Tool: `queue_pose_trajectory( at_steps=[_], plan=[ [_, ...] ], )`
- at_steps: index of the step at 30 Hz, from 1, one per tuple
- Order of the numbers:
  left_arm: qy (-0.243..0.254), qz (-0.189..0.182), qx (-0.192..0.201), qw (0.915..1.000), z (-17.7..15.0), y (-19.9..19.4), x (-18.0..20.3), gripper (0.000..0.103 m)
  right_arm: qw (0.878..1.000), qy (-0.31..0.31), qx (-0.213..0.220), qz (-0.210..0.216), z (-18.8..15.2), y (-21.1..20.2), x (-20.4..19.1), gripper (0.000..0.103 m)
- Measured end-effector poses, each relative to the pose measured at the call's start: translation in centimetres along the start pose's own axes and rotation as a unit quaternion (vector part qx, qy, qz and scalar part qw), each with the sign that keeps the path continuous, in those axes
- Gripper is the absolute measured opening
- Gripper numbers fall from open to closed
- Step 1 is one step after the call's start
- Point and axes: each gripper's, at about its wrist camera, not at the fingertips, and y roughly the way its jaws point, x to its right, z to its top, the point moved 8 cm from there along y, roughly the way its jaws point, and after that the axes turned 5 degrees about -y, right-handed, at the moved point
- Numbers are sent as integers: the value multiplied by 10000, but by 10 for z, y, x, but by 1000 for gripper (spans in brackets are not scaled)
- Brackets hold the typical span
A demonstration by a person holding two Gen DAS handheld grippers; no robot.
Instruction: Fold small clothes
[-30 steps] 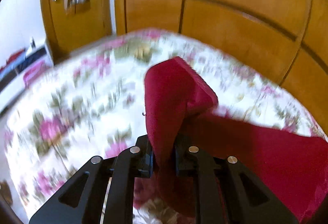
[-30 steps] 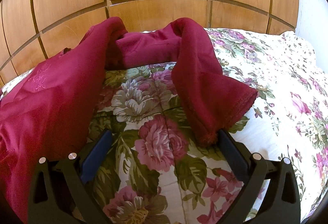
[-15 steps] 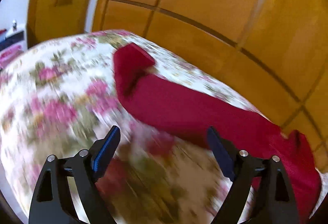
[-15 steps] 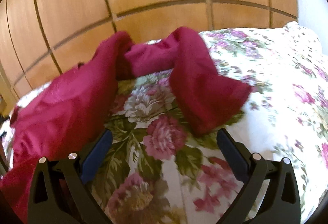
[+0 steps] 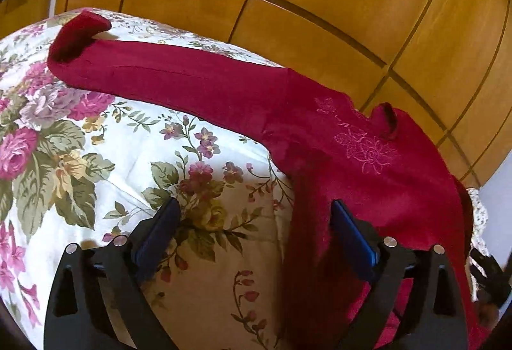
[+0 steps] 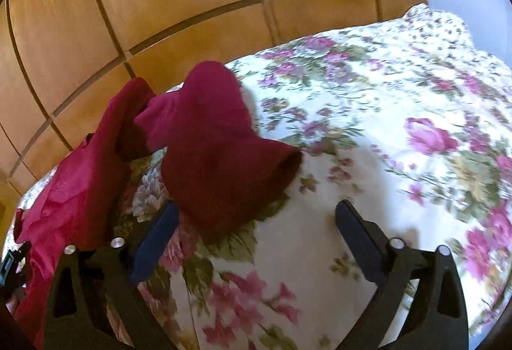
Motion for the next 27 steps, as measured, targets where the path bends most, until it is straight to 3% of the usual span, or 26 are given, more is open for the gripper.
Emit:
queue_pose_trajectory(
  at_steps=[1,2,4,5,6,11,17,23,27],
  plan=[
    [30,5,-12,10000,0,0,2,95,9999,-18,-100,54,1,9,-2,85],
    [60,30,-26,10000,0,2,2,95,9998,-28,-175,66,3,14,-1,73],
    [112,89,-65,9999,0,5,0,96,9995,-119,-230,183,10,20,-4,45],
    [122,98,-69,9999,-2,5,-1,96,9993,-174,-246,227,13,20,-4,20],
    [114,85,-64,9999,-1,5,-1,96,9994,-208,-220,194,18,18,0,6],
    [82,49,-52,9999,-1,7,-1,96,9992,-85,232,-318,58,1,40,5],
    [73,60,-50,9999,-1,6,-4,97,9896,-174,636,-1281,109,-19,112,5],
    [87,60,-55,9999,-3,4,-4,98,9685,336,815,-2327,147,-30,197,5],
    [132,70,-70,9999,-3,6,-2,99,9643,939,573,-2410,147,-13,243,5]
  ],
)
